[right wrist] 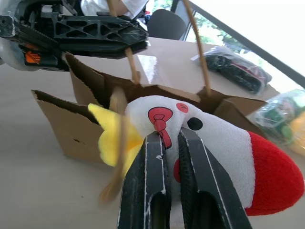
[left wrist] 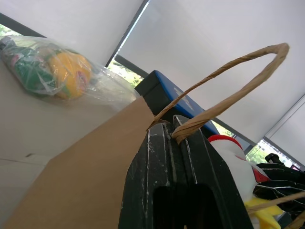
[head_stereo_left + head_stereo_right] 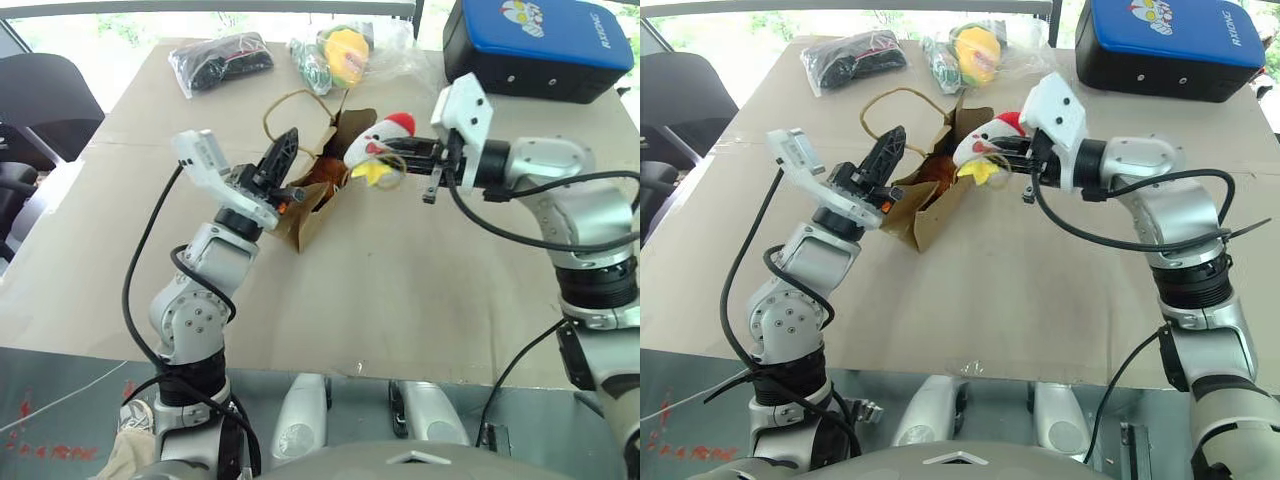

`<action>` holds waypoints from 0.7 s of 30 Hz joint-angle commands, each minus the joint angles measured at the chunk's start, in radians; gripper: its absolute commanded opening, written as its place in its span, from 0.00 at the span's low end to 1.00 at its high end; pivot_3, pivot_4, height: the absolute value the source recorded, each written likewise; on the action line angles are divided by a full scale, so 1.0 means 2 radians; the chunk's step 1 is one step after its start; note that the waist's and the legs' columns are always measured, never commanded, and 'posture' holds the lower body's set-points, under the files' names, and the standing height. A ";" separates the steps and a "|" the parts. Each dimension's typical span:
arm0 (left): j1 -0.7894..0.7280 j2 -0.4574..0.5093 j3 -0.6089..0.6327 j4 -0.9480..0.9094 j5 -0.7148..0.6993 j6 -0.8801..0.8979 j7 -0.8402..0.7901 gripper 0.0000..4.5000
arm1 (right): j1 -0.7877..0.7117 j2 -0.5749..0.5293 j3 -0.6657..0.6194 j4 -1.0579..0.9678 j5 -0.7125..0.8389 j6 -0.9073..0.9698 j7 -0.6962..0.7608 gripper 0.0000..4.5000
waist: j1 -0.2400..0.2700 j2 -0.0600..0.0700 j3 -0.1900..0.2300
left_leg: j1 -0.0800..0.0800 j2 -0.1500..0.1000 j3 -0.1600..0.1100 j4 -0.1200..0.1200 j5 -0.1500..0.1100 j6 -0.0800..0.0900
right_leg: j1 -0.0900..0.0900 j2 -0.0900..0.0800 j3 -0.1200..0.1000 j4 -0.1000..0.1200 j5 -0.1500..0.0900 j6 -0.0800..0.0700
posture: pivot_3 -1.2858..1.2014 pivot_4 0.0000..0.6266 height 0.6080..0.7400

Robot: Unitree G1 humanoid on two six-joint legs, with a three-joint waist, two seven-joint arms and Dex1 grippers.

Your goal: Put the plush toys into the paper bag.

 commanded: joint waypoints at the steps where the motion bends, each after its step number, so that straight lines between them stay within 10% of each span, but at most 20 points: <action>1: 0.001 0.008 0.004 -0.014 0.008 -0.006 -0.016 0.00 | -0.035 -0.033 -0.046 0.045 -0.022 -0.030 -0.024 0.01 | 0.001 0.000 0.000 | 0.000 0.000 0.000 0.000 0.000 0.000 | 0.000 0.000 0.000 0.000 0.000 0.000 | 0.52 0.24 1.00; 7: 0.010 0.003 -0.008 -0.017 0.024 -0.011 -0.028 0.00 | -0.065 -0.077 -0.053 0.134 -0.070 -0.109 -0.037 0.01 | -0.002 0.000 0.000 | 0.000 0.000 0.000 0.000 0.000 0.000 | 0.000 0.000 0.000 -0.001 0.000 0.000 | 0.52 0.24 1.00; 21: -0.029 -0.050 0.021 0.001 -0.012 -0.038 -0.036 0.00 | -0.037 0.025 0.016 0.045 -0.027 -0.092 -0.012 0.01 | -0.006 -0.001 0.000 | 0.000 0.000 0.000 0.000 0.000 0.000 | 0.000 0.000 0.000 0.000 0.000 0.000 | 0.52 0.24 1.00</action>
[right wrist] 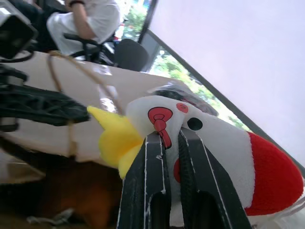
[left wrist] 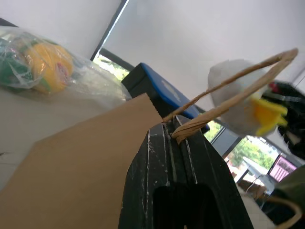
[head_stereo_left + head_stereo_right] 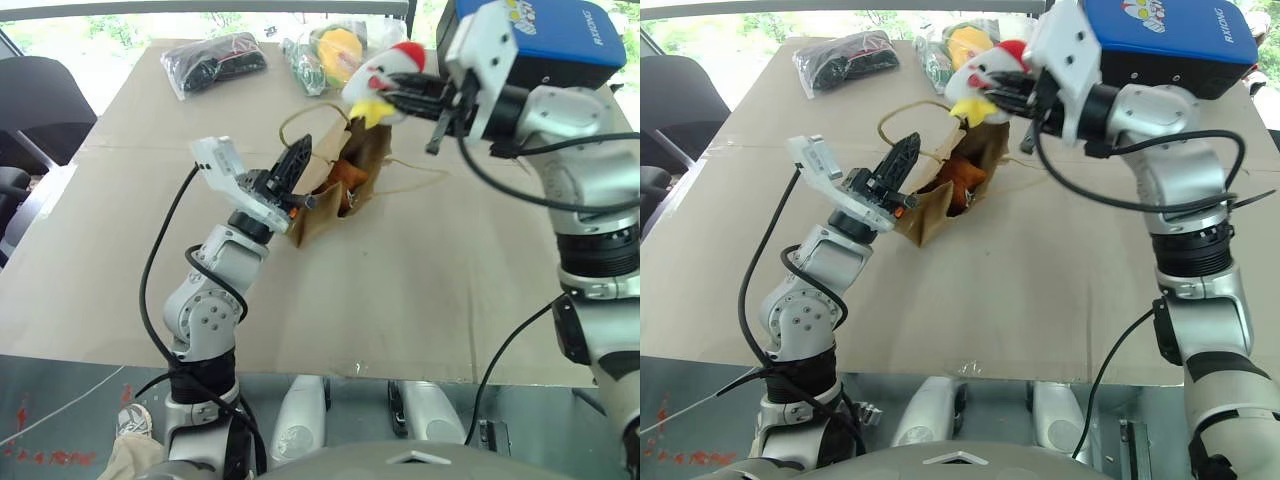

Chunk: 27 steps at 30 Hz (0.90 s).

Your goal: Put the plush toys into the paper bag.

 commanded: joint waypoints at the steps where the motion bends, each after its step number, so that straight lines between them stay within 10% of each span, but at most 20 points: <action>1: -0.019 -0.012 0.028 -0.015 -0.042 -0.019 0.000 0.00 | 0.021 0.008 0.015 -0.005 -0.009 -0.009 0.003 0.01 | 0.002 0.000 0.000 | 0.000 0.000 0.000 0.000 0.000 0.000 | 0.000 0.000 0.000 0.000 0.000 0.000 | 0.52 0.24 1.00; 25: 0.029 -0.018 -0.004 -0.044 -0.062 -0.016 -0.010 0.00 | -0.037 0.130 0.108 0.164 -0.049 -0.115 0.144 0.01 | -0.001 0.000 0.000 | 0.000 0.000 0.000 0.000 0.000 0.000 | 0.000 0.000 0.000 0.000 0.000 0.000 | 0.52 0.24 1.00; 27: 0.034 -0.021 -0.007 -0.045 -0.063 -0.018 -0.013 0.00 | -0.043 0.142 0.112 0.188 -0.057 -0.128 0.147 0.17 | -0.003 0.000 0.000 | 0.000 0.000 0.000 0.000 0.000 0.000 | 0.000 0.000 0.000 0.000 0.000 0.000 | 0.52 0.24 1.00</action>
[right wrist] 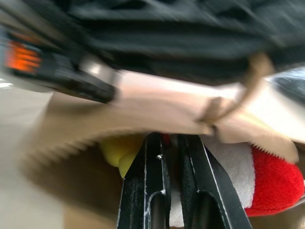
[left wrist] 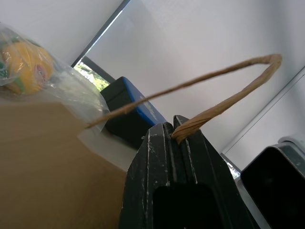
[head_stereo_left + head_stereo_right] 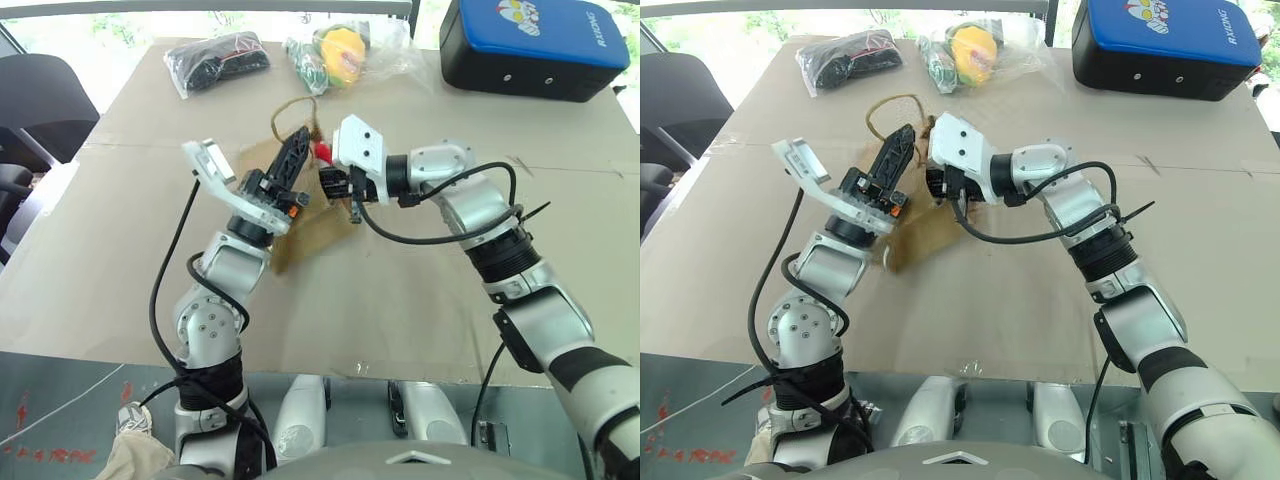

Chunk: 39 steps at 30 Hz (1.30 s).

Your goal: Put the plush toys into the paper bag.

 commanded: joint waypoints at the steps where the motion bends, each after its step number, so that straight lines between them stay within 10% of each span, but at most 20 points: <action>1: 0.005 -0.005 -0.004 -0.031 -0.007 -0.011 -0.013 0.00 | -0.012 0.012 0.009 0.019 -0.004 -0.033 0.023 0.22 | -0.002 0.000 0.000 | 0.000 0.000 0.000 0.000 0.000 0.000 | 0.000 0.000 0.000 0.000 0.000 0.000 | 0.52 0.24 1.00; 8: 0.042 0.006 0.021 -0.058 -0.045 -0.017 -0.042 0.00 | 0.038 -0.019 -0.007 -0.006 0.002 -0.007 0.037 0.91 | -0.001 0.000 0.000 | 0.000 0.000 0.000 0.000 0.000 0.000 | 0.000 0.000 0.000 0.000 0.000 0.000 | 0.52 0.24 1.00; 27: 0.075 0.076 0.079 -0.067 -0.126 -0.017 -0.076 0.00 | 0.212 -0.144 -0.163 -0.226 0.140 0.374 -0.110 0.91 | 0.000 0.000 0.000 | 0.000 0.000 0.000 0.000 0.000 0.000 | 0.000 0.000 0.000 0.000 0.000 0.000 | 0.52 0.24 1.00; 39: 0.072 0.074 0.056 -0.070 -0.096 -0.021 -0.073 0.00 | 0.197 -0.092 -0.165 -0.149 0.126 0.338 -0.187 0.91 | -0.003 0.000 0.000 | 0.000 0.000 0.001 0.000 0.000 0.000 | 0.000 0.000 0.001 0.000 0.000 0.000 | 0.52 0.24 1.00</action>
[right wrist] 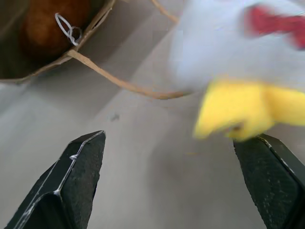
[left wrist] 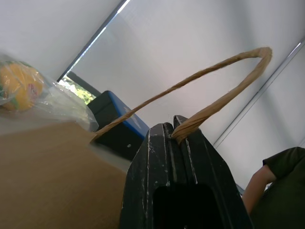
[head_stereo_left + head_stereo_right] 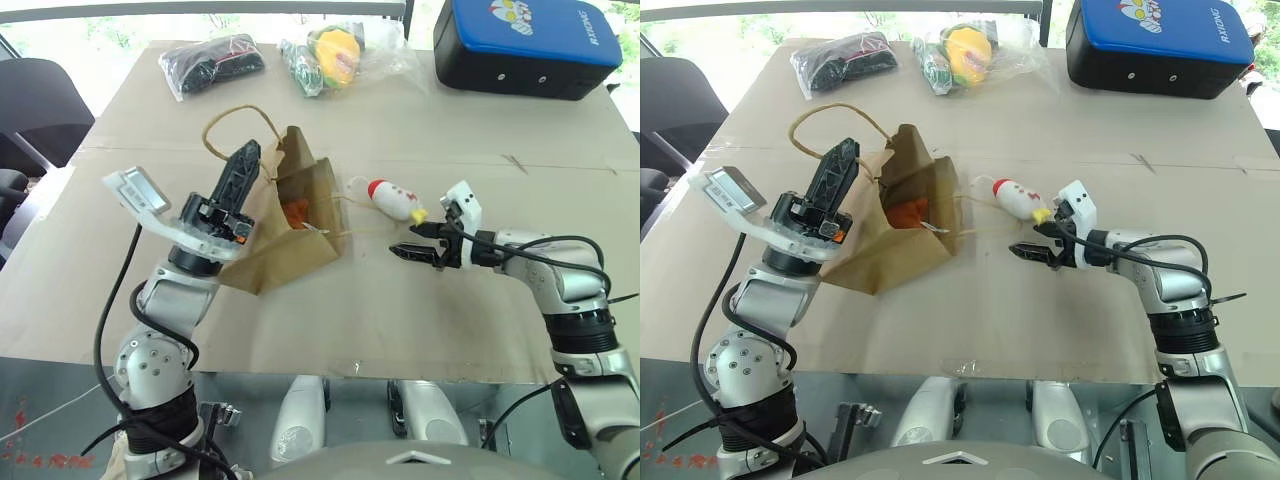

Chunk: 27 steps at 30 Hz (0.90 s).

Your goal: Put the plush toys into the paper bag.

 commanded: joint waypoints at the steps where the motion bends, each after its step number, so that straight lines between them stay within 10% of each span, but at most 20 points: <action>1: -0.007 -0.002 -0.006 -0.030 0.009 -0.015 -0.003 0.00 | -0.036 0.015 -0.002 0.024 -0.013 -0.009 -0.034 0.91 | 0.000 0.000 0.000 | 0.000 0.000 0.000 0.000 0.000 0.000 | 0.000 0.000 0.000 0.000 0.000 0.000 | 0.52 0.24 1.00; 5: -0.003 -0.004 -0.014 -0.034 0.017 -0.018 -0.003 0.00 | -0.054 0.022 0.003 0.054 -0.029 -0.024 -0.051 0.91 | 0.002 0.000 0.000 | 0.000 0.000 0.000 0.000 0.000 0.000 | 0.000 0.000 0.000 0.000 0.000 0.000 | 0.52 0.24 1.00; 8: 0.005 0.004 -0.006 -0.038 0.018 -0.020 -0.002 0.00 | -0.024 -0.097 0.067 -0.026 -0.055 -0.079 0.068 0.91 | 0.010 0.001 0.001 | -0.001 0.000 0.000 0.000 0.000 0.000 | 0.000 -0.001 0.000 -0.001 0.000 0.000 | 0.52 0.24 1.00; 13: 0.015 0.015 0.002 -0.038 0.012 -0.020 -0.007 0.00 | -0.070 -0.115 -0.008 -0.041 0.034 -0.065 0.109 0.91 | 0.003 0.000 0.001 | 0.000 0.000 0.001 0.000 0.000 0.000 | 0.000 0.000 0.001 -0.001 0.000 0.000 | 0.52 0.24 1.00; 25: 0.023 0.055 0.035 -0.027 -0.025 -0.011 -0.036 0.00 | -0.291 0.041 0.117 0.506 -0.235 -0.419 -0.018 0.91 | 0.002 0.000 0.001 | 0.000 0.001 0.001 0.000 0.000 0.000 | 0.000 0.001 0.001 -0.001 0.000 0.000 | 0.52 0.24 1.00; 27: 0.023 0.054 0.039 -0.030 -0.036 -0.012 -0.034 0.00 | -0.303 0.050 0.119 0.549 -0.247 -0.434 -0.016 0.76 | 0.003 0.000 0.001 | -0.001 0.001 0.001 -0.001 0.001 -0.002 | -0.001 0.000 0.000 -0.001 0.000 0.000 | 0.52 0.24 1.00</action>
